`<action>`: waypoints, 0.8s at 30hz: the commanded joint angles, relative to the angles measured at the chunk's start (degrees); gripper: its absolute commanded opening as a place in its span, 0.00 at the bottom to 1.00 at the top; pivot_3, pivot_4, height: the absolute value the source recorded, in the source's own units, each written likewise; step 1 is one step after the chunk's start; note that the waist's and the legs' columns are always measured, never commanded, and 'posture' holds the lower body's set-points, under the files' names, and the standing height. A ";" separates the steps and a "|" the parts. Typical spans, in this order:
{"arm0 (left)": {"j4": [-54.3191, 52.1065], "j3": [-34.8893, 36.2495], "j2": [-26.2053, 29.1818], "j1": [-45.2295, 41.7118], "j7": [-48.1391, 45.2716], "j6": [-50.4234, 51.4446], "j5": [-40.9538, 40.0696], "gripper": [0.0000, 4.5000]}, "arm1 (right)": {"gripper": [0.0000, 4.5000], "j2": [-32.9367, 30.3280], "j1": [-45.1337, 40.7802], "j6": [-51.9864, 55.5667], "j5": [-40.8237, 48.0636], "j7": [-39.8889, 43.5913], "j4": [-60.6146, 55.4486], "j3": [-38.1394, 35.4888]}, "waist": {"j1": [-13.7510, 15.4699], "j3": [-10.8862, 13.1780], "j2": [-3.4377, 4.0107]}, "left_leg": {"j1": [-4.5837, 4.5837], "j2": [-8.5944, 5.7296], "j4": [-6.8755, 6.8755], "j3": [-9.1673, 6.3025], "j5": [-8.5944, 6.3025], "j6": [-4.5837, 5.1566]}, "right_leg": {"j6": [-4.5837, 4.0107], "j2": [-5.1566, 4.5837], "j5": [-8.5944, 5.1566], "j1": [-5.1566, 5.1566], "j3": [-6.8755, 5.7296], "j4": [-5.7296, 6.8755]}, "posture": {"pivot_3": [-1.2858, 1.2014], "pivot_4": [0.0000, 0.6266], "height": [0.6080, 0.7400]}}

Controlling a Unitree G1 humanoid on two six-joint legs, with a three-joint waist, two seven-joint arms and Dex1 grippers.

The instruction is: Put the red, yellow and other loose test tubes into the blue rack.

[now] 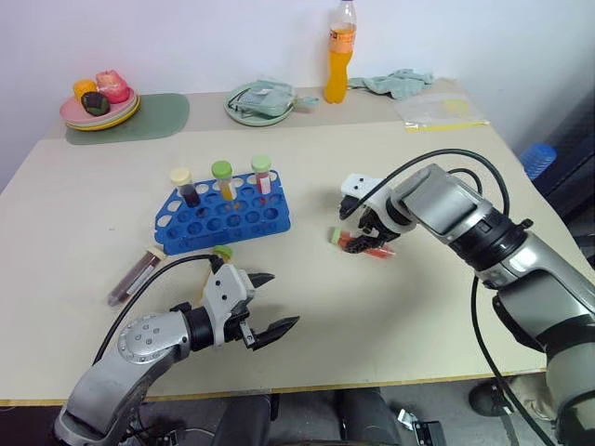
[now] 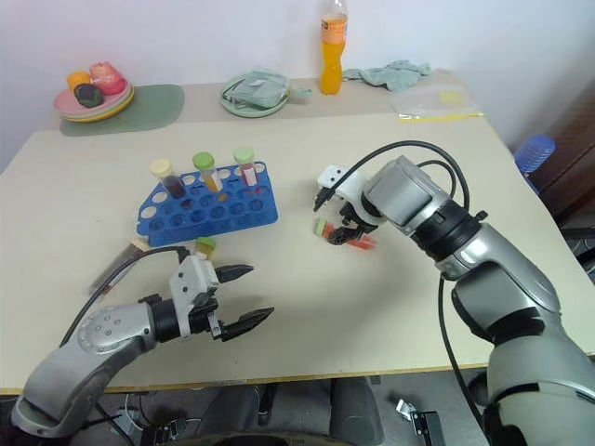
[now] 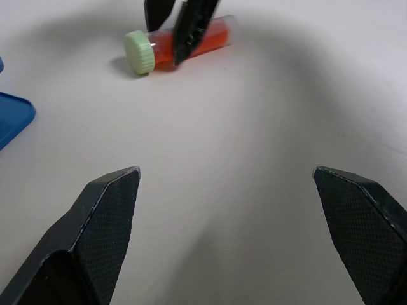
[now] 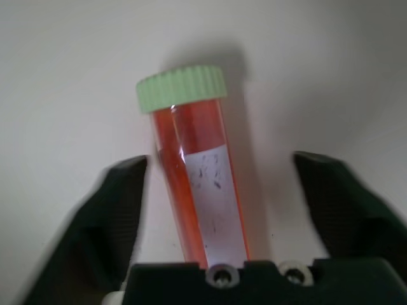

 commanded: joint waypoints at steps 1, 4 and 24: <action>0.44 -0.69 -0.73 0.79 -0.07 -3.21 1.68 1.00 | 0.38 0.67 -2.92 1.17 -0.87 1.49 -0.65 -0.15 | 0.04 0.00 0.00 | 0.00 0.00 0.00 0.00 0.00 0.00 | 0.00 0.00 0.00 0.00 0.00 0.00 | 0.52 0.24 1.00; 1.68 -0.73 -1.26 1.41 -0.40 -5.32 2.53 1.00 | 0.16 -0.09 -2.93 1.72 -0.14 3.13 -3.95 -0.77 | 0.08 0.00 0.00 | 0.00 0.00 0.00 0.00 0.00 0.00 | 0.00 0.00 0.00 0.00 0.00 0.00 | 0.52 0.24 1.00; 16.31 20.48 -13.07 -3.23 14.07 -21.80 3.43 1.00 | 0.16 43.42 26.88 -64.34 4.40 -31.59 -5.51 -35.15 | -0.13 -0.03 -0.01 | 0.12 0.26 -0.01 0.01 0.16 -0.30 | -0.13 0.49 0.31 0.00 0.15 0.06 | 0.52 0.24 1.00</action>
